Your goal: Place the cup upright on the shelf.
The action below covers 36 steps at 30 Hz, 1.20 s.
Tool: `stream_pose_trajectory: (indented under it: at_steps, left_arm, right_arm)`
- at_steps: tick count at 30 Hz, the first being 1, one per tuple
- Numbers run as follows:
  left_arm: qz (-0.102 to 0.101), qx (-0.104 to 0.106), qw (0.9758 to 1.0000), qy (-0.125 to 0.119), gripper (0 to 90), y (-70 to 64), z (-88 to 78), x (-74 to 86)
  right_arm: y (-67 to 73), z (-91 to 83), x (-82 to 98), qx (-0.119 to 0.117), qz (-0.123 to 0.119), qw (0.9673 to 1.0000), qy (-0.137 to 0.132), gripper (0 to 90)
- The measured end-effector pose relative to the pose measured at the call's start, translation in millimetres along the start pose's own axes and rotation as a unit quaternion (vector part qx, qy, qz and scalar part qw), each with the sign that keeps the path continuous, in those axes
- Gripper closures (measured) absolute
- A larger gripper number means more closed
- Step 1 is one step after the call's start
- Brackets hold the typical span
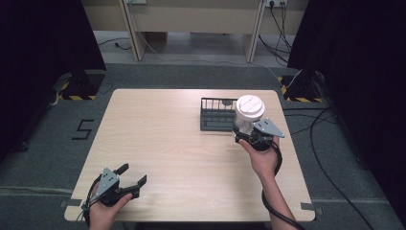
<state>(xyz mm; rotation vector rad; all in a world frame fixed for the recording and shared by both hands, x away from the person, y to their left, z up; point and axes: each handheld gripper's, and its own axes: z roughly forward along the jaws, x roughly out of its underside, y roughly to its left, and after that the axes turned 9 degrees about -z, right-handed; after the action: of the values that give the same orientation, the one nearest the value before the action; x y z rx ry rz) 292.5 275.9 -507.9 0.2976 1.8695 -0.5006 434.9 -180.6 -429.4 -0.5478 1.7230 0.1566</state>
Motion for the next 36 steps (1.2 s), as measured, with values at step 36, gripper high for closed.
stream_pose_trajectory:
  at_steps: [36]
  left_arm:
    - [-0.016,0.005,0.9999,0.002,14.5,0.2,1.5,0.5]
  right_arm:
    - [-26.0,39.4,-48.4,0.032,0.012,0.9993,-0.014,18.8]
